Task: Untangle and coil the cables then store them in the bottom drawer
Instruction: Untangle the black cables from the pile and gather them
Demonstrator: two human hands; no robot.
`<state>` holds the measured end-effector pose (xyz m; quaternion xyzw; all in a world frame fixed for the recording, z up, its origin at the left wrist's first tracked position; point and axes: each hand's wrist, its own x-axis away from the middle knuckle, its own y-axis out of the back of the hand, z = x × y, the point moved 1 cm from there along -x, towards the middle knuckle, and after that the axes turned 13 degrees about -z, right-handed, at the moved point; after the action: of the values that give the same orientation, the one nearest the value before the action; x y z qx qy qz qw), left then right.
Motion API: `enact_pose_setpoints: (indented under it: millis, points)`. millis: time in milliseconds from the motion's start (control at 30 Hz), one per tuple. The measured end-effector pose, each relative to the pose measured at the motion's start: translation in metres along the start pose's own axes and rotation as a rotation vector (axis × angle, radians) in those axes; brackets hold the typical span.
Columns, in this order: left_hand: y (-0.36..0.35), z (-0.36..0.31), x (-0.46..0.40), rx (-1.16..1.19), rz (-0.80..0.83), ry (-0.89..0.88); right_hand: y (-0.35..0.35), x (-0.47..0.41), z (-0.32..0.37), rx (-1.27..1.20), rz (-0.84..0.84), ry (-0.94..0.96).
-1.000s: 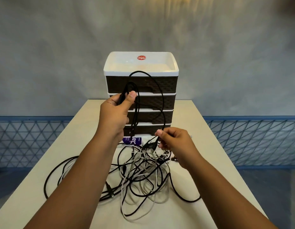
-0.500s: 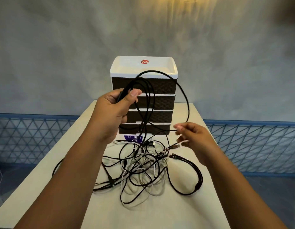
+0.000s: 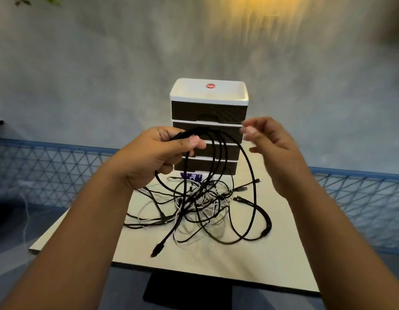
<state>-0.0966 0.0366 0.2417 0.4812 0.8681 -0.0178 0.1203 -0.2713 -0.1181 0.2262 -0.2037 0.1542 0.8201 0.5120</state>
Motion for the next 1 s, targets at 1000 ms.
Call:
enact_pose_setpoints:
  millis: [1000]
  points:
    - [0.142, 0.100, 0.101, -0.210, 0.521, 0.349, -0.069, 0.109, -0.003, 0.439, 0.077, -0.198]
